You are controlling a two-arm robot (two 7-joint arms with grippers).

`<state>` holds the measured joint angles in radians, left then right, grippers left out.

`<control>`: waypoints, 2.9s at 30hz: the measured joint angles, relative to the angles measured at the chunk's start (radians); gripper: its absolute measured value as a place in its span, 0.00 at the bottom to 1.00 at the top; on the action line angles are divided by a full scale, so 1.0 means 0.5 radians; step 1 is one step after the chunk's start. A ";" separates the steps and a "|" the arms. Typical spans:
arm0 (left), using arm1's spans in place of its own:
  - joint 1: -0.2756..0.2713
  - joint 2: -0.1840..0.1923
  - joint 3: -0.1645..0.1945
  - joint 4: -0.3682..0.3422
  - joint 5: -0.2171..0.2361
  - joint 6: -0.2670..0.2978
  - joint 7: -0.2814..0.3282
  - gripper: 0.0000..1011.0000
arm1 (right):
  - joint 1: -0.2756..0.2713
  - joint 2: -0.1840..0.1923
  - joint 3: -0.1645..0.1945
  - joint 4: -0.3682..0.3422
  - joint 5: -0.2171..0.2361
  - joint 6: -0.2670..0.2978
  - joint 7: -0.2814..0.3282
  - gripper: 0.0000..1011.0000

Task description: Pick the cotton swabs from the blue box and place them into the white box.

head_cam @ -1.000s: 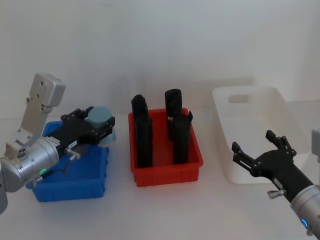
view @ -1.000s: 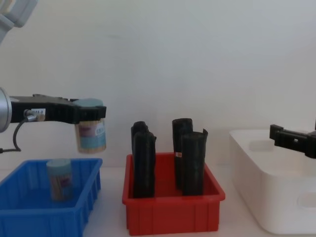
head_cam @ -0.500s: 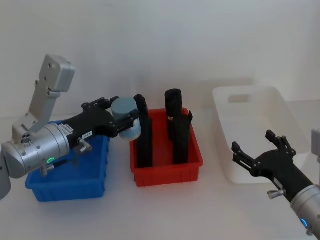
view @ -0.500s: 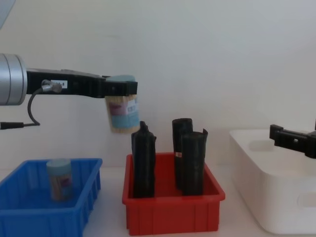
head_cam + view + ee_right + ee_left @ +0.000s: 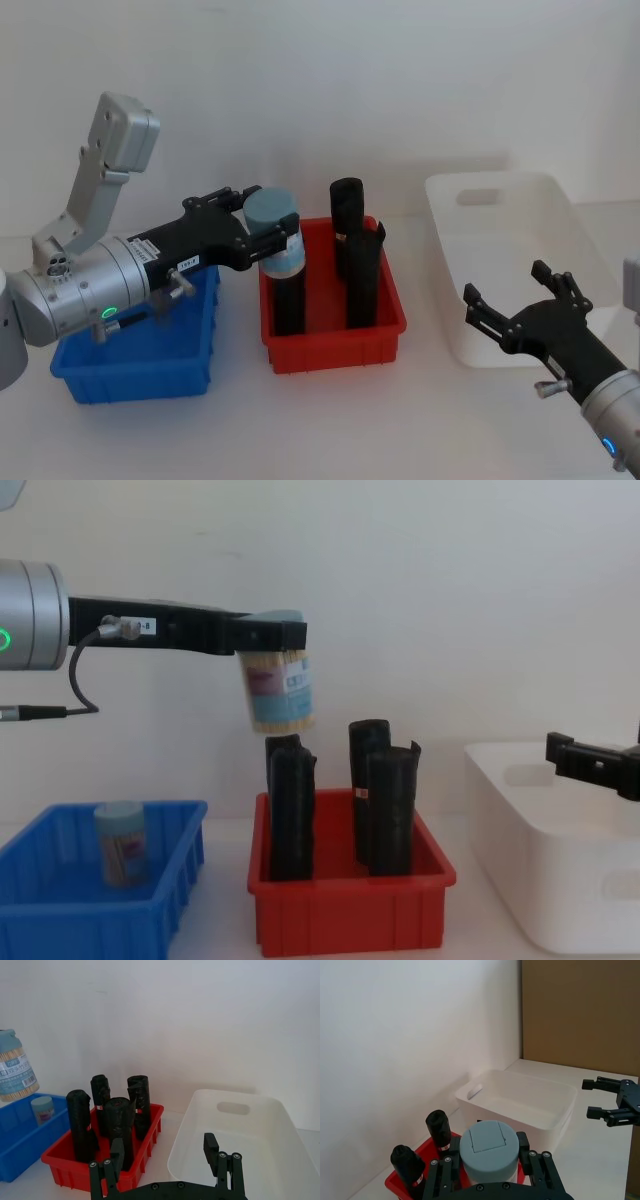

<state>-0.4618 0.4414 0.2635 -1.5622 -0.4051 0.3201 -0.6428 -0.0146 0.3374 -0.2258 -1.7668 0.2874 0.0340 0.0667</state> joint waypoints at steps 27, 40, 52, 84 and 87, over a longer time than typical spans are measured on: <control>-0.017 -0.006 0.006 -0.013 -0.015 0.015 -0.053 0.66 | 0.077 0.056 0.038 0.046 0.016 -0.041 0.307 0.99; -0.019 -0.006 0.006 -0.014 -0.016 0.017 -0.057 0.66 | 0.332 0.020 0.030 0.223 -0.010 -0.049 0.749 0.99; -0.019 -0.006 0.005 -0.014 -0.016 0.016 -0.059 0.66 | 0.634 -0.080 -0.025 0.491 -0.106 0.014 1.138 0.99; -0.018 -0.006 0.005 -0.014 -0.016 0.016 -0.059 0.66 | 1.174 -0.322 -0.180 1.172 -0.197 0.039 1.704 0.99; -0.019 -0.006 0.005 -0.014 -0.016 0.016 -0.059 0.66 | 1.198 -0.333 -0.187 1.203 -0.190 0.034 1.726 0.99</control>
<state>-0.4710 0.4383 0.2662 -1.5691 -0.4132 0.3283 -0.6723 0.5842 0.1708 -0.3196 -1.1653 0.1923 0.0509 0.9299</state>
